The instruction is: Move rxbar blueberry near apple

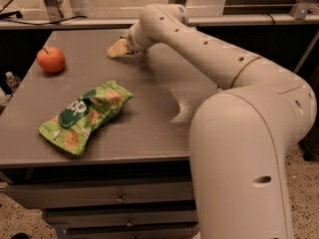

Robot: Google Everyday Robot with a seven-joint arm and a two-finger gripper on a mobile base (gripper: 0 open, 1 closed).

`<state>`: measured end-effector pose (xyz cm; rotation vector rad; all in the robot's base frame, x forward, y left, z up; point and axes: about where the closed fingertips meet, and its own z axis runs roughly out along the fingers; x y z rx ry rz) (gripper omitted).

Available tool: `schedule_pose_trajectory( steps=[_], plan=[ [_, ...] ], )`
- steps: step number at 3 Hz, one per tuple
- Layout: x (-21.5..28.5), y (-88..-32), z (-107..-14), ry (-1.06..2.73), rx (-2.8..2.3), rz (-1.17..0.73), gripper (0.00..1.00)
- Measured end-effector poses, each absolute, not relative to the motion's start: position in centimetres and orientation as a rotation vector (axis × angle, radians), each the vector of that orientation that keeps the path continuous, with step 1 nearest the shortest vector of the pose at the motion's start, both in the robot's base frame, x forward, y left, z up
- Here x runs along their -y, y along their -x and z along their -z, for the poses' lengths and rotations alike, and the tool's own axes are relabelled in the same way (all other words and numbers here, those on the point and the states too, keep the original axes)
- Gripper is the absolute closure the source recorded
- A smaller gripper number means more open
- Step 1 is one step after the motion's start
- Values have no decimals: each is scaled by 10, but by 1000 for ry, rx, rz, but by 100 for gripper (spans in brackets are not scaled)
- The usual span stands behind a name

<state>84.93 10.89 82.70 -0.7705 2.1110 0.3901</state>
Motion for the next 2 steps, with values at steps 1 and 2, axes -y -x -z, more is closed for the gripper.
schedule_pose_trajectory(
  steps=[1,2],
  plan=[
    [-106,-851,-830,771,-2107,-381,63],
    [-104,-851,-834,774,-2099,-378,86]
  ],
)
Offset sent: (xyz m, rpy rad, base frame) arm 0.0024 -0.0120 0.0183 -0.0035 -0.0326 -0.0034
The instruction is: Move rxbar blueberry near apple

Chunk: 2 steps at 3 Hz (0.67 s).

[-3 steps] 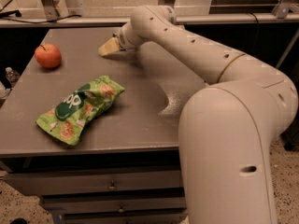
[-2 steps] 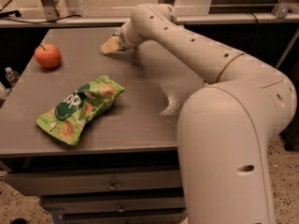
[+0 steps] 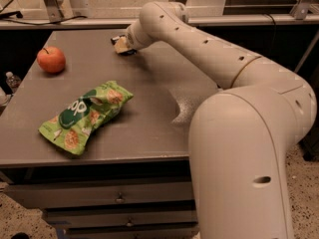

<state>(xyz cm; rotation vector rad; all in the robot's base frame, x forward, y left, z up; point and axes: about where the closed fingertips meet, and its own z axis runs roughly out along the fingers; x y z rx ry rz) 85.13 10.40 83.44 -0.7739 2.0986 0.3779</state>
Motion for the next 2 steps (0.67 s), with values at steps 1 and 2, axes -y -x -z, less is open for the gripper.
schedule_pose_trajectory(
  steps=[1,2],
  plan=[
    [-106,-846,-848,783,-2066,-384,100],
    [-111,-834,-872,808,-2019,-405,100]
  ],
)
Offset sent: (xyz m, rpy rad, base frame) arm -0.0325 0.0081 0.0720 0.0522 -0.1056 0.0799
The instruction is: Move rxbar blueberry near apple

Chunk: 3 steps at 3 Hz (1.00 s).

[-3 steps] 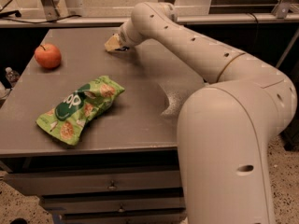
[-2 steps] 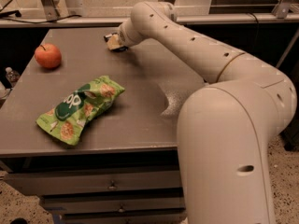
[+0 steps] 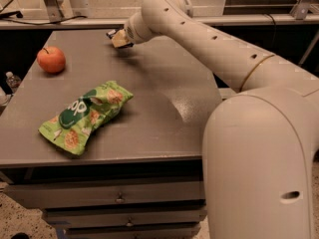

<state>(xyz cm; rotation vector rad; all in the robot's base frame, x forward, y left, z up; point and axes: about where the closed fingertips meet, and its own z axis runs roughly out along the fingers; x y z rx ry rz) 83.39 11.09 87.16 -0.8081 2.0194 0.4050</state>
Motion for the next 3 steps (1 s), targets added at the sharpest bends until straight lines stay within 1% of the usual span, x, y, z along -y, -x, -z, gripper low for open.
schedule_pose_trajectory(
  steps=[1,3],
  plan=[
    [-119,-816,-895,848,-1979,-481,100],
    [-175,-758,-892,1028,-1935,-627,100]
  ],
)
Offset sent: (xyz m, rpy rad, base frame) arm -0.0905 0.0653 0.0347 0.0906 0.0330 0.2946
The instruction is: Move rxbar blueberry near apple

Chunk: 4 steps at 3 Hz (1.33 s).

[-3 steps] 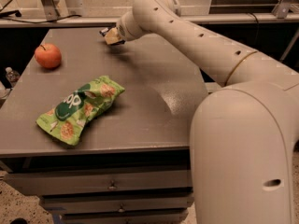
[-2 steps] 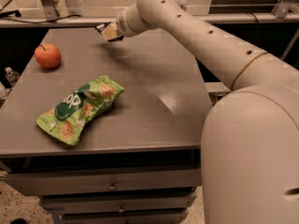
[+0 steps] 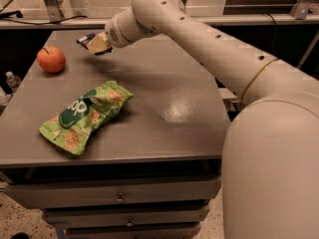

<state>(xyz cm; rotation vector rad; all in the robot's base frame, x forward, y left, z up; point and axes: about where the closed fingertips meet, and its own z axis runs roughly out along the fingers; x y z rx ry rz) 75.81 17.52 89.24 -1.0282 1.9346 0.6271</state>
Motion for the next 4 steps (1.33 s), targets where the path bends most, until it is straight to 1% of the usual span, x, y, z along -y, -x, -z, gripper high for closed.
schedule_pose_trajectory(
  steps=[1,2,4],
  plan=[
    [-198,-739,-884,1094,-1926,-665,100],
    [-208,-730,-876,1125,-1930,-678,100],
    [-215,-723,-865,1139,-1943,-693,100]
  ],
)
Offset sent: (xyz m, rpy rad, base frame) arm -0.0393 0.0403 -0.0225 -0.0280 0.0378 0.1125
